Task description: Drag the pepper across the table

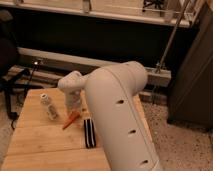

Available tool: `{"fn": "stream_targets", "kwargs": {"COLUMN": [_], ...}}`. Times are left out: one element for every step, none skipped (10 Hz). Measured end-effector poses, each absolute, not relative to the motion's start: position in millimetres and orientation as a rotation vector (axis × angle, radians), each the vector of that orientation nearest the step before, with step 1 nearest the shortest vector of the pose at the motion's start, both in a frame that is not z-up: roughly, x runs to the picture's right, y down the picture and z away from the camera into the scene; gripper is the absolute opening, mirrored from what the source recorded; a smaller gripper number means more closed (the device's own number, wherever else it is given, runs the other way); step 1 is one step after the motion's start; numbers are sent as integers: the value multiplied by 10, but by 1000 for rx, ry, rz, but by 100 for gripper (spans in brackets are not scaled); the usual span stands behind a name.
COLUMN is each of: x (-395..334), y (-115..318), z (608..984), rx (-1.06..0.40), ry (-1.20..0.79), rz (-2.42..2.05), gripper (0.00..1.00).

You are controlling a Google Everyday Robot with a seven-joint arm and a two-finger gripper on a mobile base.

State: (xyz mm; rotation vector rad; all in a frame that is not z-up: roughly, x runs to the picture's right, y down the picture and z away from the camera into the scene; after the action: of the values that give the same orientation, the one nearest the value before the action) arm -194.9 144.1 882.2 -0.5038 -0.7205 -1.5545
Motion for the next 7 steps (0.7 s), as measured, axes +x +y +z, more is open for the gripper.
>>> {"fn": "stream_targets", "kwargs": {"x": [-1949,-1944,-1890,-1784,-1643,-1511,-1428], "y": [1434,1419,1382,1321,1256,1213,1195], "z": [8823,8810,8789,8772,8759,8754,8759], "rx": [-502,-493,-487,-487,-492,-501,-509], "ry": [-727,-743,-745,-737,-726,-710,-689], "rz": [-1571,-1630,-1688,-1736,-1776,-1812,-1857], "gripper": [5,5,5,5,5,5,5]}}
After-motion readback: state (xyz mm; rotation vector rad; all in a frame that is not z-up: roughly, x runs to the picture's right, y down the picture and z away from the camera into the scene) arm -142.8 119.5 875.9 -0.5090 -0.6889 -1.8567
